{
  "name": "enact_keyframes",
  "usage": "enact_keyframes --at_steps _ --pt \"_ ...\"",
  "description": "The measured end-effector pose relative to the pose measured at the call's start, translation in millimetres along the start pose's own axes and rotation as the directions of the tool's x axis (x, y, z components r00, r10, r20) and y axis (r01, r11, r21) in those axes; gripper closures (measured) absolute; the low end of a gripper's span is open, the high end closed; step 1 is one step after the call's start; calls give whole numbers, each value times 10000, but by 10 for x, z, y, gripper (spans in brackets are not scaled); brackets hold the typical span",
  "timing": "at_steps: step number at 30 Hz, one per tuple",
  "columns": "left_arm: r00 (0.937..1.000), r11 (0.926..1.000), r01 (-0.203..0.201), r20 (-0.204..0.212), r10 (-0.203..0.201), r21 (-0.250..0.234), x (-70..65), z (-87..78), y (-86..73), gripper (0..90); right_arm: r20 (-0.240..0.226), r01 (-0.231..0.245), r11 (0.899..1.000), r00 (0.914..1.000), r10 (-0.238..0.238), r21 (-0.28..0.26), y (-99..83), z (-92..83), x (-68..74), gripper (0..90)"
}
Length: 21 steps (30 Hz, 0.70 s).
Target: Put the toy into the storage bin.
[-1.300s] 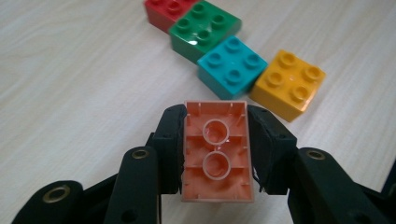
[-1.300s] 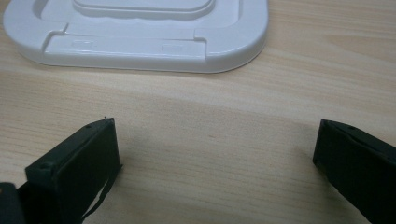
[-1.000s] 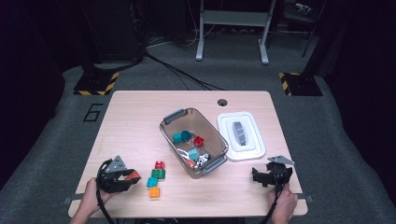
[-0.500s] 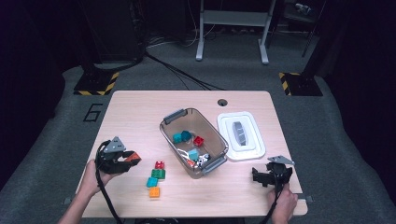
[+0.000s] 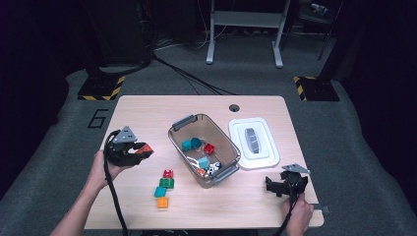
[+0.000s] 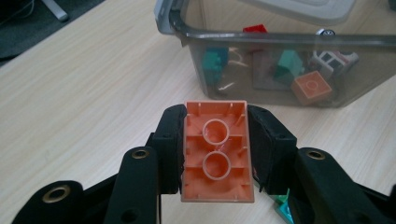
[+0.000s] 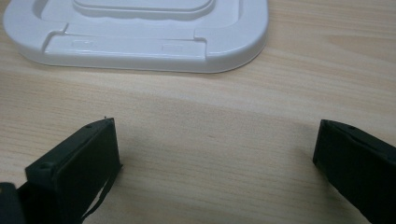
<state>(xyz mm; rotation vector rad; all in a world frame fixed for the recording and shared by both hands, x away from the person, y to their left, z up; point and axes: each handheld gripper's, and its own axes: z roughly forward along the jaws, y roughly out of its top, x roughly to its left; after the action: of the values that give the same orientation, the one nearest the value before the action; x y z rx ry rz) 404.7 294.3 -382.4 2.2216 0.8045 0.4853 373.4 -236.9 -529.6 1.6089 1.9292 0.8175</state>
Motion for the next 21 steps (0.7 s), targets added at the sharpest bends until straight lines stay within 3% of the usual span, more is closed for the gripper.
enact_keyframes --at_steps 14,21 --pt "9996 9998 -148 -234 145 -118 163 -45 290 590 1 -2 10000 10000 2 0 0 0 0 0" --pt "9992 9992 -309 -258 302 -263 179 -26 446 589 0 -4 10000 10000 4 1 0 0 0 0"
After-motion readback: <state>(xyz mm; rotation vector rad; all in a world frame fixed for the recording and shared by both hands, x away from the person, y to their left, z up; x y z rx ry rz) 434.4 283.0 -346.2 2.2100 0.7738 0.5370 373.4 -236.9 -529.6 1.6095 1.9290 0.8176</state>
